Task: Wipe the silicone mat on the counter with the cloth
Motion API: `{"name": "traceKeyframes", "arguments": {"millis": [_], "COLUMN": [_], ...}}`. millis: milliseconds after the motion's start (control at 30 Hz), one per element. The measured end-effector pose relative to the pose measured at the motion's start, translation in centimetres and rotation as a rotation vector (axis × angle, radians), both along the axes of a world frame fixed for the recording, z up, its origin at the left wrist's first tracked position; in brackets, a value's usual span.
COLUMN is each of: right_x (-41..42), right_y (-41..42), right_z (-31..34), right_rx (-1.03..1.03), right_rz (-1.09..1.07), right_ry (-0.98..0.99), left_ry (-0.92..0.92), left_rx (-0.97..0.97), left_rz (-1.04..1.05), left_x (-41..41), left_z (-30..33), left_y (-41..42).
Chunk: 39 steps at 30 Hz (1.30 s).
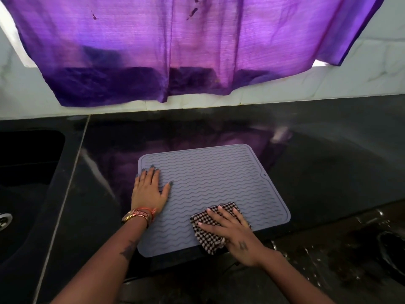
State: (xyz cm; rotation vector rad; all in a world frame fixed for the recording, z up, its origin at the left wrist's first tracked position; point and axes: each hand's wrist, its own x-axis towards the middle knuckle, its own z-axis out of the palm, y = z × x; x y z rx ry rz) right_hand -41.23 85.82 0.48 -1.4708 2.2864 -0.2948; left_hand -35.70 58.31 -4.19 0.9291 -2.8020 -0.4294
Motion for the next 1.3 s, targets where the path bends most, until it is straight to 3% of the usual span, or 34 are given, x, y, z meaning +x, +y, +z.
{"name": "traceKeyframes", "arguments": {"millis": [133,300,400,600,700,800,933,1033,1133,1233,1300], "right_x": [-1.6,-0.7,-1.0,-4.0,-5.6,-5.4,-5.1,-5.9,-8.3,-11.0,-11.4], "right_y": [1.6,5.3,5.7,4.6,3.1,2.2,2.2,2.0,0.9,-1.4,-2.7], "right_z": [2.6,-0.7,-1.9,1.9,1.5,-1.2,-1.6,-0.5,1.7,1.9,0.5], "right_rx": [-0.071,-0.006,-0.018,-0.125,-0.251,-0.088,-0.065,-0.034,-0.179,-0.302,-0.146], "right_rz": [-0.092,-0.069,-0.051,-0.143,-0.150,-0.071,-0.061,-0.061,-0.129,-0.110,-0.065], "right_ry": [-0.088,0.074,0.071,-0.109,0.001,0.128,0.169,0.048,-0.095,0.027,0.115], "left_ry": [-0.012,-0.015,-0.015,-0.032,-0.030,-0.035,-0.030,-0.033,-0.031,-0.015,-0.009], "left_rx": [-0.006,-0.009,-0.007,-0.017,-0.016,-0.016,-0.014,-0.018,-0.022,-0.015,-0.011], "left_rz": [-0.003,0.000,0.000,-0.001,0.006,0.003,0.005,0.007,0.008,0.014,0.014], "left_x": [0.0,0.0,0.1,0.1,0.0,0.0,0.1,0.1,0.0,0.0,0.0], "left_z": [0.0,-0.1,-0.1,0.0,0.0,0.0,0.0,0.0,0.0,0.1,0.1], "left_y": [0.0,0.0,0.0,0.1,0.0,0.1,0.1,0.2,0.2,0.2,0.3]}}
